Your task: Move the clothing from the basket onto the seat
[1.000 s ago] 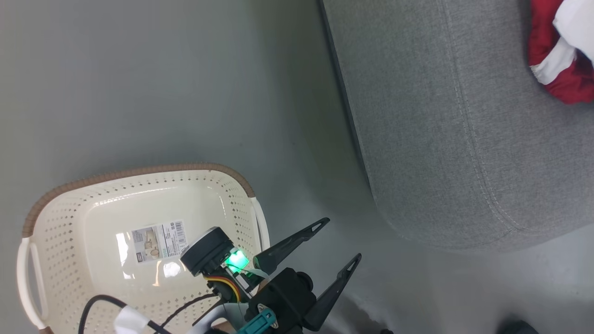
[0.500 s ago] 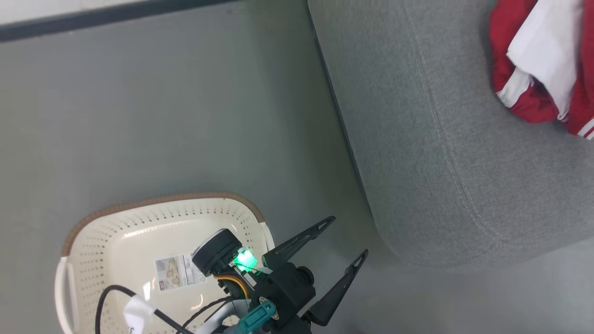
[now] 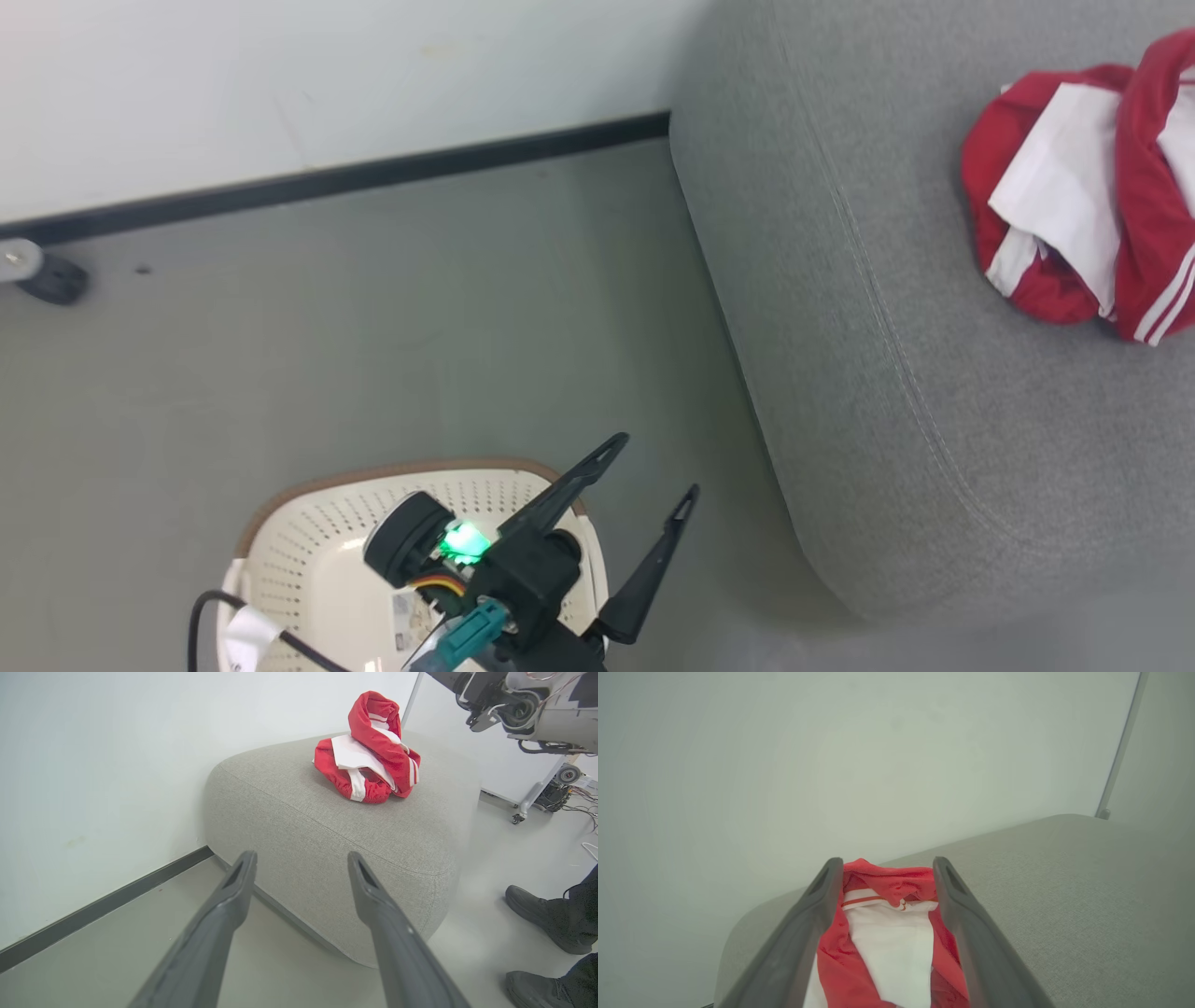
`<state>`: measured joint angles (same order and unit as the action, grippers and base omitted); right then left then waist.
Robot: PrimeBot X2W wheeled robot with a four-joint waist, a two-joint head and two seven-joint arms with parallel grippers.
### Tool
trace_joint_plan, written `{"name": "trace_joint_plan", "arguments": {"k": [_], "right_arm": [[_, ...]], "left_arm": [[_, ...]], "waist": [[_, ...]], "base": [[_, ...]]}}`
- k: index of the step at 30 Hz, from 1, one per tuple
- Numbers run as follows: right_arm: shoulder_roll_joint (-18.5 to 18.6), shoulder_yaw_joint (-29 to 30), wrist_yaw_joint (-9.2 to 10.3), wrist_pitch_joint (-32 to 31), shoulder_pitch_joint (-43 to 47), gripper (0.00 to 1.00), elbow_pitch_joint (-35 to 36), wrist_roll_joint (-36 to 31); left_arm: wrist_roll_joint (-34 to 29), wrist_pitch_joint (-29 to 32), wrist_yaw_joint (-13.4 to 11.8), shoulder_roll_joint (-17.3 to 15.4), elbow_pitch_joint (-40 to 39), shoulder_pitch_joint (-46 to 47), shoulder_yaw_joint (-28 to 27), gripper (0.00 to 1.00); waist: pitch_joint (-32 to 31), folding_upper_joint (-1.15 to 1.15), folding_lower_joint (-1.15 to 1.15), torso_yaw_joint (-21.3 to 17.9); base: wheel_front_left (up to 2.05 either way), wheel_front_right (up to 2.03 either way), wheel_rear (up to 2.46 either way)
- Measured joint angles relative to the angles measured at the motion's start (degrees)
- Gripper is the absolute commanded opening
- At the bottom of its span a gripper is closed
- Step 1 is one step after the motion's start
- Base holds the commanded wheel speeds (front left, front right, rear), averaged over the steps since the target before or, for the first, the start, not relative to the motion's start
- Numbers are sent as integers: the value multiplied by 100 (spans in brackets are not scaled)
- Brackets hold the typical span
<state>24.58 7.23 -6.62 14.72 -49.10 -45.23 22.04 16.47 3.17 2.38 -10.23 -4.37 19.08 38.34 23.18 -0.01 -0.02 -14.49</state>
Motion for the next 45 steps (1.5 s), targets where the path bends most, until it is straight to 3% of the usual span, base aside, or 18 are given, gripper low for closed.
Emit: {"name": "trace_joint_plan", "arguments": {"k": [19, 32, 45], "right_arm": [[-931, -424, -1, -1, 2540, 100, 1836, -347], [-1305, -654, 119, -1, 3890, 100, 2668, -471], [-1584, -865, 310, -2, 4679, 100, 3312, -563]], "left_arm": [[223, -437, -642, -65, 270, -1128, -637, 100], [426, -536, -849, -196, 344, -1730, -1183, 100], [525, -588, -902, -193, 615, -1983, -1795, 100]], "waist": [[-1542, 0, 1, 678], [-2225, 0, 1, 1026], [-2459, 1, 2, 1411]], "base": [[0, 0, 0], [0, 0, 0], [0, 0, 0]]}}
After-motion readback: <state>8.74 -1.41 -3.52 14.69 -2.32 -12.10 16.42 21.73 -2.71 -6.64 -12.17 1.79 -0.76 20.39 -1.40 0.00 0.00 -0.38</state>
